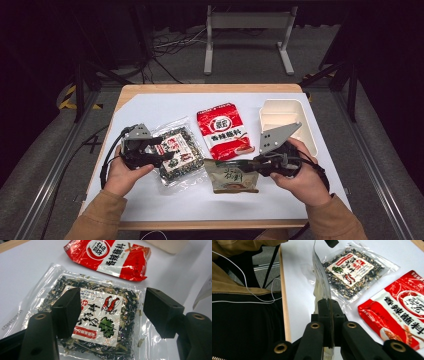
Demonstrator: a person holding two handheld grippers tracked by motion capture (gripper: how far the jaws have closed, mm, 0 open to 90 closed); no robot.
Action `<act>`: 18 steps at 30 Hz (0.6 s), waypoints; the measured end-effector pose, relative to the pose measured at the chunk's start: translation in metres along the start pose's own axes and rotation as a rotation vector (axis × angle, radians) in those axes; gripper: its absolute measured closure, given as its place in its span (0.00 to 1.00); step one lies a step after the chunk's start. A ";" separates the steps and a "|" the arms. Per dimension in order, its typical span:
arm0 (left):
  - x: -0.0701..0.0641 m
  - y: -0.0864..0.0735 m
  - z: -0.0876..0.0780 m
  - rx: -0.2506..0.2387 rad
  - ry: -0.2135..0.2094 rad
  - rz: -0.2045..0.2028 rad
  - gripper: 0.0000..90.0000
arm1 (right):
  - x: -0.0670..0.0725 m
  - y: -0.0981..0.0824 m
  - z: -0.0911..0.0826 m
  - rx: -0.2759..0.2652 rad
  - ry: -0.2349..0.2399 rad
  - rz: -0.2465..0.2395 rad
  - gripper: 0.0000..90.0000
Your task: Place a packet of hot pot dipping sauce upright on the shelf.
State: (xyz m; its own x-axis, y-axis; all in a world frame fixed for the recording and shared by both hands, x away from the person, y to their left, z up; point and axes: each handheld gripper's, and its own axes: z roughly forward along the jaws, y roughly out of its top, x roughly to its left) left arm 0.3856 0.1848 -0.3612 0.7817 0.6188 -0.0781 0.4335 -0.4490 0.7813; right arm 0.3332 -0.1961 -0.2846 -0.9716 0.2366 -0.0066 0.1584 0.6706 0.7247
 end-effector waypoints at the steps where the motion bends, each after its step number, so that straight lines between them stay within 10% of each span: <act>1: 0.001 0.000 -0.001 -0.007 0.003 0.001 0.35 | -0.001 0.001 -0.001 0.002 0.000 0.001 0.99; 18: 0.010 -0.004 -0.009 -0.032 0.034 -0.031 0.35 | -0.033 0.015 -0.022 0.009 -0.033 -0.021 0.99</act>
State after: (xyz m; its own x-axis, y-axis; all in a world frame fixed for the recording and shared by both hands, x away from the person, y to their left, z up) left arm 0.3874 0.1985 -0.3595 0.7521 0.6539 -0.0817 0.4424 -0.4091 0.7981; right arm 0.3637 -0.2093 -0.2586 -0.9684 0.2452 -0.0447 0.1396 0.6821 0.7178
